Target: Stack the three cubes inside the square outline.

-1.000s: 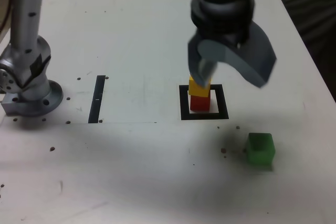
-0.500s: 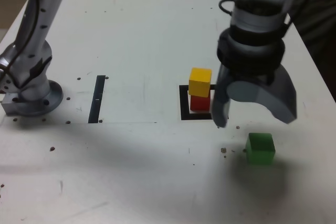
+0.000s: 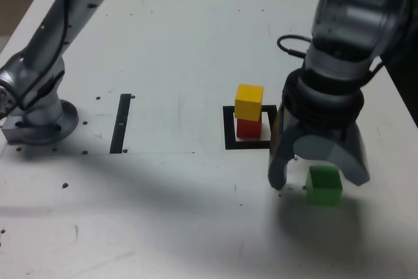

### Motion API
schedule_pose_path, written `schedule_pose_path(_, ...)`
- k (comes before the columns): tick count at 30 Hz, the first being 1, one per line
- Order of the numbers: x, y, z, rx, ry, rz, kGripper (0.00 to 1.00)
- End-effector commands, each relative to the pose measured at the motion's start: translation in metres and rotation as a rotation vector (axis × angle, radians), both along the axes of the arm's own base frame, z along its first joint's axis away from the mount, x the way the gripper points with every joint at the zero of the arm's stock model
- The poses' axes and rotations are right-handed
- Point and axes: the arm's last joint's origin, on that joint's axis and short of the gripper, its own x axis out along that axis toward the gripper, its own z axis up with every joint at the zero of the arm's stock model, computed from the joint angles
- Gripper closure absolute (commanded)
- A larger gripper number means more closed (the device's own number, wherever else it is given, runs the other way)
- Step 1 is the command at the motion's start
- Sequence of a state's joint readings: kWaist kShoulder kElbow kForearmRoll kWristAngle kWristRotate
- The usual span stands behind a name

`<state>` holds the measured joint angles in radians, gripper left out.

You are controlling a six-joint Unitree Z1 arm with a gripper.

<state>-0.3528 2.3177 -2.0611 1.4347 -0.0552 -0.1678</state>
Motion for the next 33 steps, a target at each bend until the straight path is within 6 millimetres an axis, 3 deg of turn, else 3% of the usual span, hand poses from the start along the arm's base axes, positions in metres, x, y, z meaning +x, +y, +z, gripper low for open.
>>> schedule_pose_path(1, 0.004, -0.003, -0.007, -0.004, 0.013, 0.006, 0.03)
schedule_pose_path(5, 0.012, -0.007, -0.016, -0.016, 0.024, 0.011, 0.06)
schedule_pose_path(10, 0.022, -0.01, -0.025, -0.027, 0.026, 0.015, 0.17)
schedule_pose_path(18, 0.029, -0.007, -0.032, -0.014, 0.022, 0.021, 0.63)
schedule_pose_path(21, 0.03, -0.007, -0.032, -0.005, 0.014, 0.02, 0.73)
schedule_pose_path(33, 0.03, -0.005, -0.031, -0.001, 0.011, 0.019, 0.74)
